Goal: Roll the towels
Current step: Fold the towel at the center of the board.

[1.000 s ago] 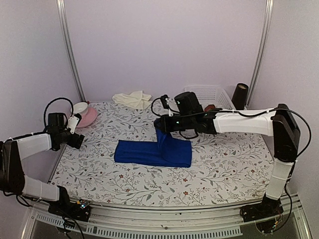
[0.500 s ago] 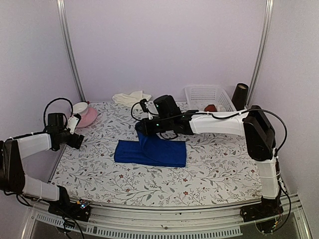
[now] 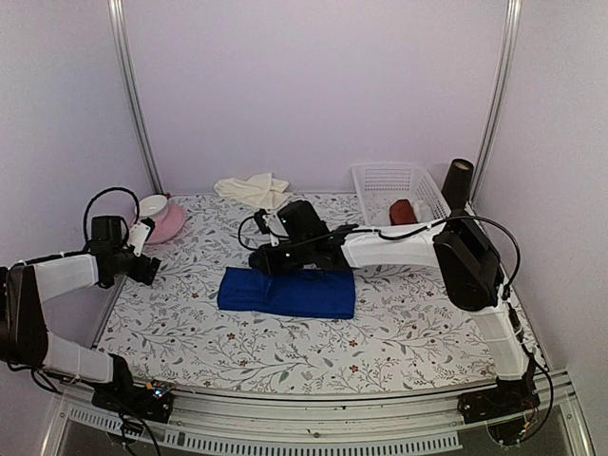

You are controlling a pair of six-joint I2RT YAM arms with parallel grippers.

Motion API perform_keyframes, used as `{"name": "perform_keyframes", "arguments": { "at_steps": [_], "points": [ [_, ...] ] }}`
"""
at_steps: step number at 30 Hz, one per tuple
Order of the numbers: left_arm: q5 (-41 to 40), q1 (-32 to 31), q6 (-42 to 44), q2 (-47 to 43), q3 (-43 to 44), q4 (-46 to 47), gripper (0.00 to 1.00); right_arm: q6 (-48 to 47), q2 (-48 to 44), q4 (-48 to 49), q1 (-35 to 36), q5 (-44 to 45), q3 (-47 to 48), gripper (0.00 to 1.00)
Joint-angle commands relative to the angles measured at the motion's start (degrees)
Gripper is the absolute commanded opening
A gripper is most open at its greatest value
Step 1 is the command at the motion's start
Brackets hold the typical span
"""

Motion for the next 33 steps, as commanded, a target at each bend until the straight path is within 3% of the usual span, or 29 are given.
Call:
{"name": "perform_keyframes", "arguments": {
  "at_steps": [1, 7, 17, 20, 26, 33],
  "points": [
    [0.5, 0.5, 0.1, 0.5, 0.1, 0.3, 0.97, 0.3, 1.6, 2.5, 0.9, -1.1, 2.2, 0.09],
    [0.7, 0.5, 0.1, 0.7, 0.1, 0.5, 0.97, 0.7, 6.3, 2.9, 1.2, -2.2, 4.5, 0.13],
    [1.5, 0.5, 0.1, 1.0, 0.3, 0.2, 0.97, 0.5, 7.5, 8.0, 1.8, -10.4, 7.4, 0.43],
    [3.2, 0.5, 0.0, 1.2, 1.0, -0.6, 0.97, -1.3, 4.9, 7.5, 1.8, -8.8, 6.3, 0.53],
    [10.1, -2.0, 1.0, 0.1, 3.2, -3.3, 0.97, -4.9, -5.5, 5.6, 0.1, -1.7, -2.8, 0.56],
    [25.8, -12.7, 12.3, -11.4, -0.8, -2.2, 0.97, -8.2, -20.1, 0.7, -3.3, 7.2, -18.2, 0.60]
  ]
}}
